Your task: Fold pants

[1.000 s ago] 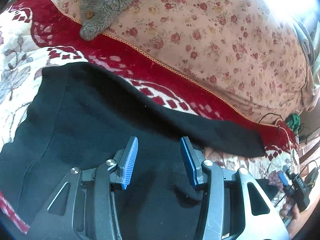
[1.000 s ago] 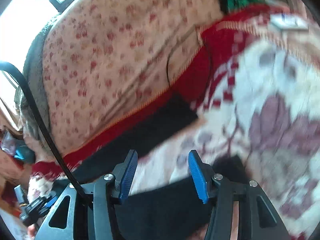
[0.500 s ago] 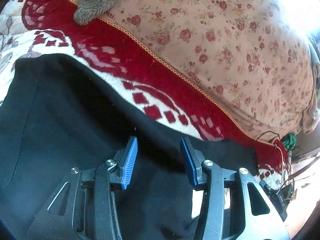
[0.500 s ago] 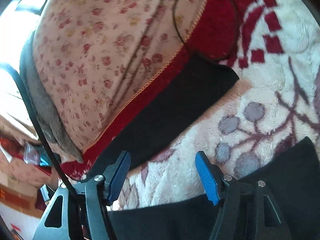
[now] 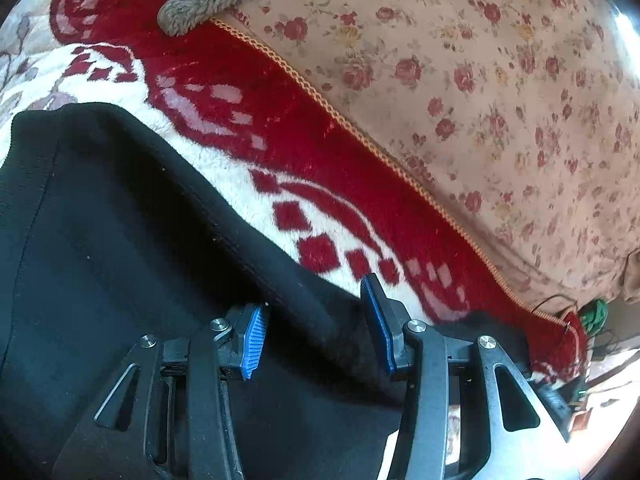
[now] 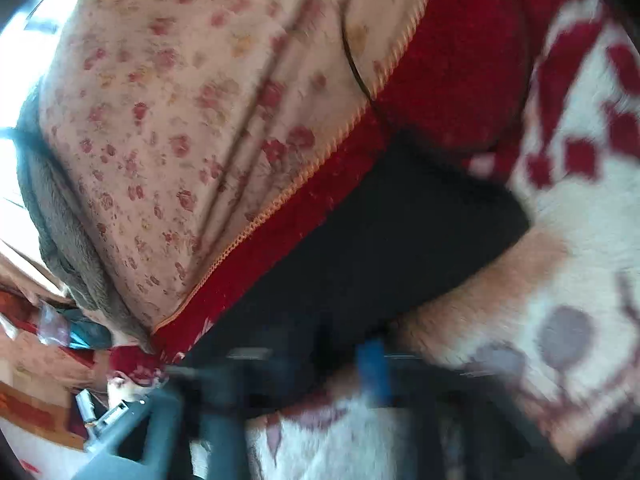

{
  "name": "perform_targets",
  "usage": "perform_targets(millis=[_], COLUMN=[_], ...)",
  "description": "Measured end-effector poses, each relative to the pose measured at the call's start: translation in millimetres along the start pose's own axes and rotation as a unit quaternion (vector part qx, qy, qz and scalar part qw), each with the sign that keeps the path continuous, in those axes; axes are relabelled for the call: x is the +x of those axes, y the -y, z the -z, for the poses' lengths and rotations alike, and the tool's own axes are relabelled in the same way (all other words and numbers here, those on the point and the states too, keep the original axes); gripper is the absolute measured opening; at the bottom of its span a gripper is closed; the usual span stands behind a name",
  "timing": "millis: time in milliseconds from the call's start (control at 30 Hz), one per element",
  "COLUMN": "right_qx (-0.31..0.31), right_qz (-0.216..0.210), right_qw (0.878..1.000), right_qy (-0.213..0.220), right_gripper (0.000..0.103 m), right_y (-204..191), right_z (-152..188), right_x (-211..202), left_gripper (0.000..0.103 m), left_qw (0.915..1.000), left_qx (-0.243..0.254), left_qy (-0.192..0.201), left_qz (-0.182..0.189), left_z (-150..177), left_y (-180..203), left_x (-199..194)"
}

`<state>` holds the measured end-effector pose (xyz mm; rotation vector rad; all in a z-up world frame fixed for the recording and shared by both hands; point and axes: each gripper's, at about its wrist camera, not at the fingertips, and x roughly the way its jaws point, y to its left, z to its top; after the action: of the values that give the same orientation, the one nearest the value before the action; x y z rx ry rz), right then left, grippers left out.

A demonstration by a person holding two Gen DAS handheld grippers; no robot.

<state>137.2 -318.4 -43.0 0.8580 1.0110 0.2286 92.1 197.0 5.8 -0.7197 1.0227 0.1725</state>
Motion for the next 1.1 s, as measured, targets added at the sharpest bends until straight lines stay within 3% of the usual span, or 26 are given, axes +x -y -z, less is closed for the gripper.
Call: perform_targets(millis=[33,67,167,467,767,933,1100], right_qx=[0.017,0.023,-0.013,-0.074,-0.068,-0.088,-0.098], right_qz=[-0.009,-0.016,-0.036,-0.071,-0.11,-0.091,-0.063], right_qw=[1.0,1.0,0.998,0.993,0.988,0.989,0.992], right_qy=[0.004,0.011,0.04,0.064,0.082,0.079,0.046], right_gripper=[0.007,0.006,0.005,0.005,0.005,0.005,0.005], right_y=[5.7,7.4,-7.8,-46.0,-35.8,-21.3,17.5], right_z=[0.2,0.9,6.8,16.1,48.2,76.2,114.1], right_x=[0.8,-1.3,-22.5,-80.7,-150.9,-168.5,-161.2], left_gripper=[0.022,0.013,0.008,0.006,0.006,0.006,0.006], left_qw=[1.0,0.9999,1.0,0.9978,0.9935,0.9919,0.9918], left_qx=[-0.002,-0.002,-0.001,0.031,0.062,0.091,0.115], left_qy=[0.002,0.003,0.001,0.04,0.059,0.062,0.053], left_qz=[-0.005,-0.014,0.003,0.042,0.075,0.064,0.02], left_z=[-1.6,-1.4,-2.1,13.8,50.8,90.0,135.5], left_y=[-2.2,-3.7,-9.3,4.8,-1.2,-7.3,-25.5], left_x=[-0.5,-2.0,-5.6,-64.9,-130.0,-148.1,-137.2])
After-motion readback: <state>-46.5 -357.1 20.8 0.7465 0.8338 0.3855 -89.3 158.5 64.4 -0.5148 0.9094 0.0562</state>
